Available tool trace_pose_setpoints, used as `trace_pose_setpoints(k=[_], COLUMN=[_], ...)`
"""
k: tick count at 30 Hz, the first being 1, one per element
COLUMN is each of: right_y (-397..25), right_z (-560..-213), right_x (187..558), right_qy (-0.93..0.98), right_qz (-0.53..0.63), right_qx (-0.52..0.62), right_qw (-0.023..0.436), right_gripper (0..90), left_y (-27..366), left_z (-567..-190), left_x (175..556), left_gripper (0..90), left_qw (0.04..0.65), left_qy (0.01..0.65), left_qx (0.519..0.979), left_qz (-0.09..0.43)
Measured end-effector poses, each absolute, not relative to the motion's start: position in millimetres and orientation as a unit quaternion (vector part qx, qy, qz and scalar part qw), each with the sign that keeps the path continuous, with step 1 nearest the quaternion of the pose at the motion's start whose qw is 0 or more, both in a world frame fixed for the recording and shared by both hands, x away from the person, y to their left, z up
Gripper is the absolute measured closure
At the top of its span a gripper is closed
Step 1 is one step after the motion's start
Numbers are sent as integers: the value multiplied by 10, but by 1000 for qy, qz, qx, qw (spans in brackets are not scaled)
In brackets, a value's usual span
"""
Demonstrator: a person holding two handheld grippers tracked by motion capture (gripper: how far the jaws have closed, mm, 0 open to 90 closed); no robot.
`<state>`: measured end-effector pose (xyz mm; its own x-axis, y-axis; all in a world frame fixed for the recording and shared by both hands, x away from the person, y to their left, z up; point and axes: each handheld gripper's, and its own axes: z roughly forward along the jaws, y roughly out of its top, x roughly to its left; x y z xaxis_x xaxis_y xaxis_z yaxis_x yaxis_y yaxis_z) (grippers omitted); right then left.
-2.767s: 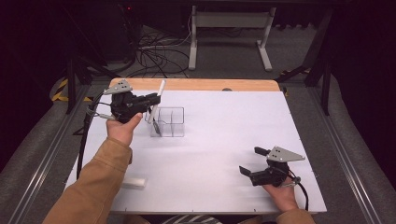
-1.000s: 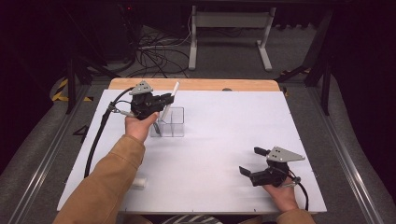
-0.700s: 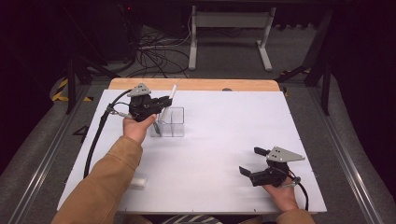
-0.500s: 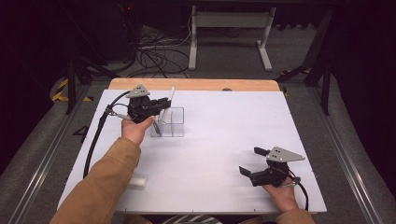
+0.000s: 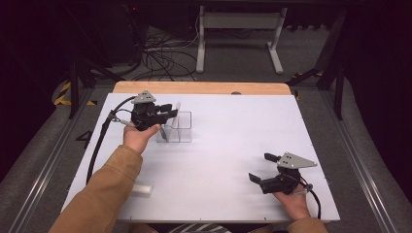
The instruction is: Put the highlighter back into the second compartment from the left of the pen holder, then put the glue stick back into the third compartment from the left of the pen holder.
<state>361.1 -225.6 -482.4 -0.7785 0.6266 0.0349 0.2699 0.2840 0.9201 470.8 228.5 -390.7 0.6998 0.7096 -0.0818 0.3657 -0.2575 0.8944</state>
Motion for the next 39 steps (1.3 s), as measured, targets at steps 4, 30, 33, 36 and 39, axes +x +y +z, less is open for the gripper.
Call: trace_pose_setpoints(k=[4, 30, 33, 36, 39], right_y=[-2255, -2255, -2252, -2254, -2251], right_z=[-4825, -4815, -4817, -4816, -4818], right_x=[3613, 3596, 3597, 3594, 3596], right_qy=[783, 776, 776, 776, 776], right_qz=[525, 533, 533, 533, 533], right_qx=[287, 290, 292, 292, 292], right_qw=[170, 168, 167, 166, 167], right_gripper=[19, 3, 3, 3, 3], left_y=[2331, 2528, 2531, 2543, 2563], left_z=[-3805, -3461, -3460, -3472, -3485], left_x=[4605, 3902, 3846, 3789, 3752], left_gripper=[424, 214, 192, 165, 150], left_qw=[492, 494, 487, 479, 479], left_qy=[349, 280, 273, 264, 261], left_qx=[777, 799, 807, 815, 817], left_qz=[182, 198, 190, 192, 189])
